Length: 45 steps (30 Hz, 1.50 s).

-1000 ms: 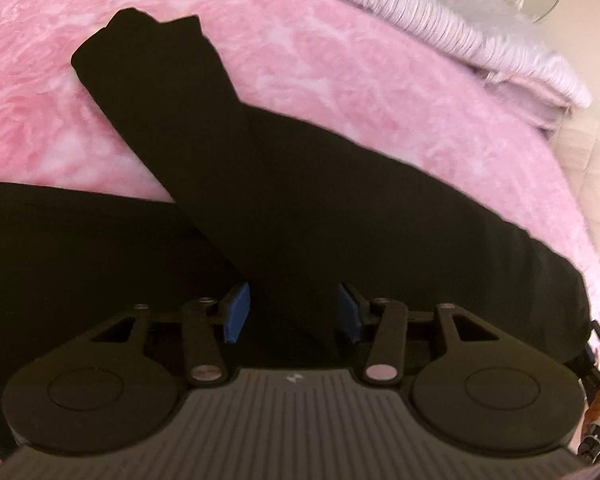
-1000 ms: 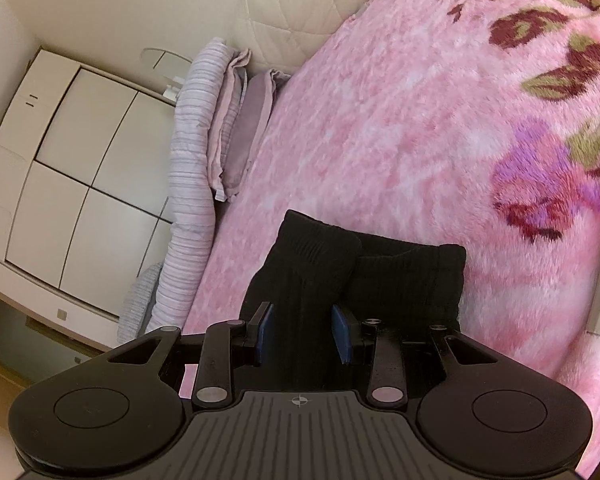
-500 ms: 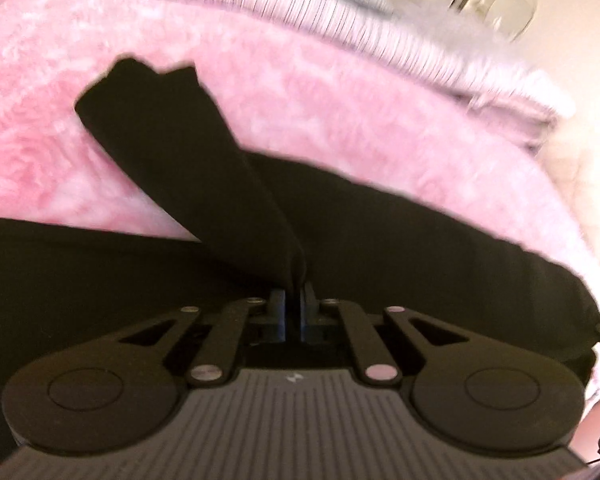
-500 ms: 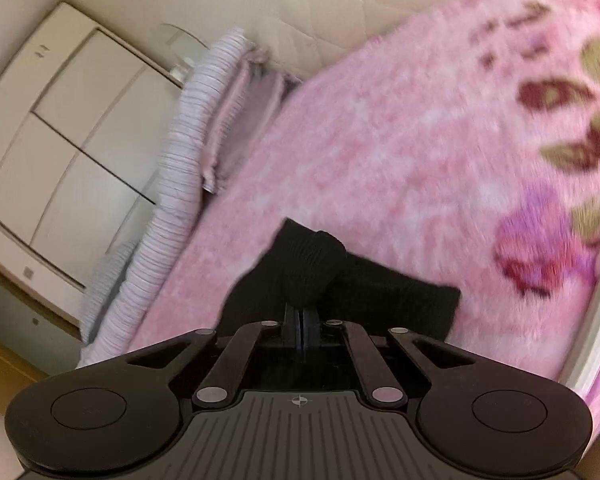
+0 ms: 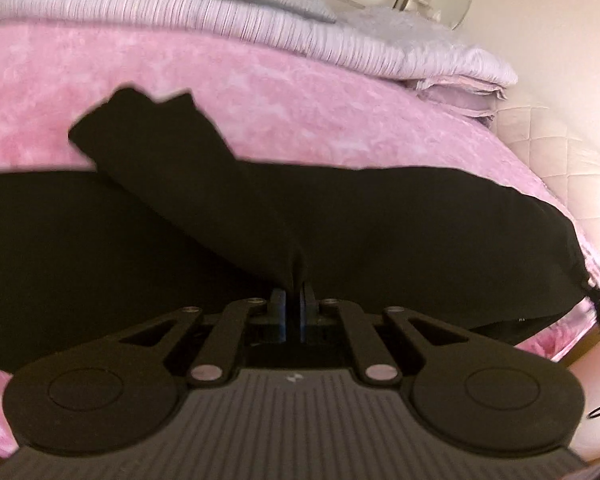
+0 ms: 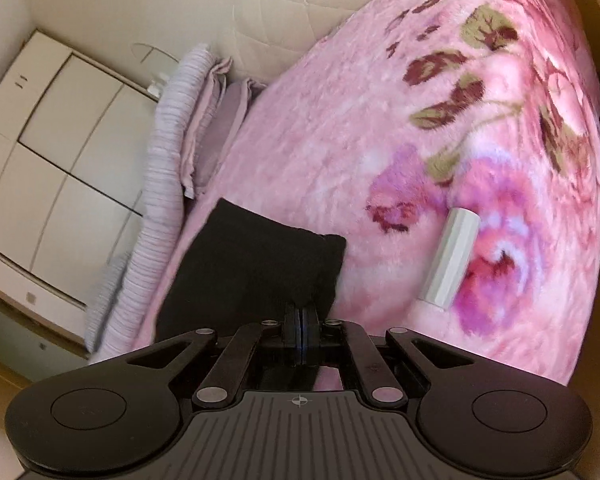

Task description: Fold clothes

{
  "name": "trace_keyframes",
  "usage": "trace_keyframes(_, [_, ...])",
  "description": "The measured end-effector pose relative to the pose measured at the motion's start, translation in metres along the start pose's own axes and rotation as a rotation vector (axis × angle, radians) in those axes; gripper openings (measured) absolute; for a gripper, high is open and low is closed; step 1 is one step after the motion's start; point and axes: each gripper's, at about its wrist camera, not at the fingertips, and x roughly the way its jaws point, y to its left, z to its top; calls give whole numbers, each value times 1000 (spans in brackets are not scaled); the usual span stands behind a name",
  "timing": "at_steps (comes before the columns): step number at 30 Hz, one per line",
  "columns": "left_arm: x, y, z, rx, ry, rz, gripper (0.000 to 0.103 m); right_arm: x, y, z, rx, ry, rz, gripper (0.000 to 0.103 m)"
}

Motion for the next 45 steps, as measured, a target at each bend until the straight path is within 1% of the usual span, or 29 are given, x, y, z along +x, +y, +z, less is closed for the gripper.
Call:
trace_keyframes(3, [-14, -10, 2, 53, -73, 19, 4, -2, 8, 5, -12, -11, 42, 0])
trace_keyframes(5, [-20, -14, 0, 73, -88, 22, 3, -2, 13, 7, -21, -14, 69, 0])
trace_keyframes(7, [-19, -19, -10, 98, -60, 24, 3, 0, 10, 8, -27, -3, 47, 0])
trace_keyframes(9, [-11, -20, -22, 124, -13, 40, 4, 5, -1, 8, -6, 24, 11, 0])
trace_keyframes(11, [-4, -18, -30, 105, 24, 48, 4, 9, -11, 6, 15, 46, -10, 0])
trace_keyframes(12, [-3, -17, -32, 97, 21, 48, 4, 9, -9, 7, 2, 43, -6, 0])
trace_keyframes(15, [2, -20, -31, 124, 19, 58, 4, 5, 0, 9, -60, 34, -9, 0])
trace_keyframes(18, [3, -20, -36, 124, 21, 64, 4, 10, -2, 7, -64, 59, -31, 0])
trace_keyframes(20, [3, -20, -36, 125, 20, 64, 5, 5, -7, 7, -25, 48, 8, 4])
trace_keyframes(21, [3, -20, -36, 126, 22, 62, 5, 3, -8, 8, -6, 39, 29, 11])
trace_keyframes(22, [3, -20, -37, 126, 23, 60, 5, 2, -9, 10, 7, 30, 40, 14])
trace_keyframes(25, [2, -19, -37, 119, 25, 61, 5, 2, -7, 13, 7, 14, 29, 16])
trace_keyframes(27, [2, -18, -37, 114, 26, 57, 6, 0, -5, 12, -1, -1, 46, 17])
trace_keyframes(29, [2, -18, -38, 113, 25, 58, 6, -3, 2, 11, -50, -30, 54, 16])
trace_keyframes(30, [2, -19, -38, 120, 24, 60, 6, -1, 9, 9, -107, -49, 31, 8])
trace_keyframes(31, [2, -20, -39, 124, 22, 62, 6, 1, 15, 8, -158, -63, 4, 6])
trace_keyframes(33, [2, -21, -39, 128, 19, 64, 6, 7, 18, 4, -207, -55, -64, 5])
trace_keyframes(35, [3, -20, -39, 122, 17, 64, 6, 14, 12, -2, -184, -31, -113, 6])
trace_keyframes(36, [3, -20, -39, 120, 18, 67, 8, 16, 12, -5, -184, -23, -137, 8])
trace_keyframes(39, [0, -20, -36, 102, 33, 82, 12, 11, 33, -15, -279, -25, -204, 26])
trace_keyframes(40, [-2, -20, -34, 91, 41, 85, 15, 7, 41, -20, -304, -27, -227, 30])
trace_keyframes(41, [-6, -20, -32, 80, 48, 90, 16, 2, 48, -25, -330, -31, -245, 30])
trace_keyframes(43, [-17, -20, -30, 70, 51, 97, 19, -12, 63, -38, -381, -46, -243, 32])
trace_keyframes(45, [-32, -21, -30, 81, 42, 112, 19, -22, 70, -56, -411, -58, -193, 33])
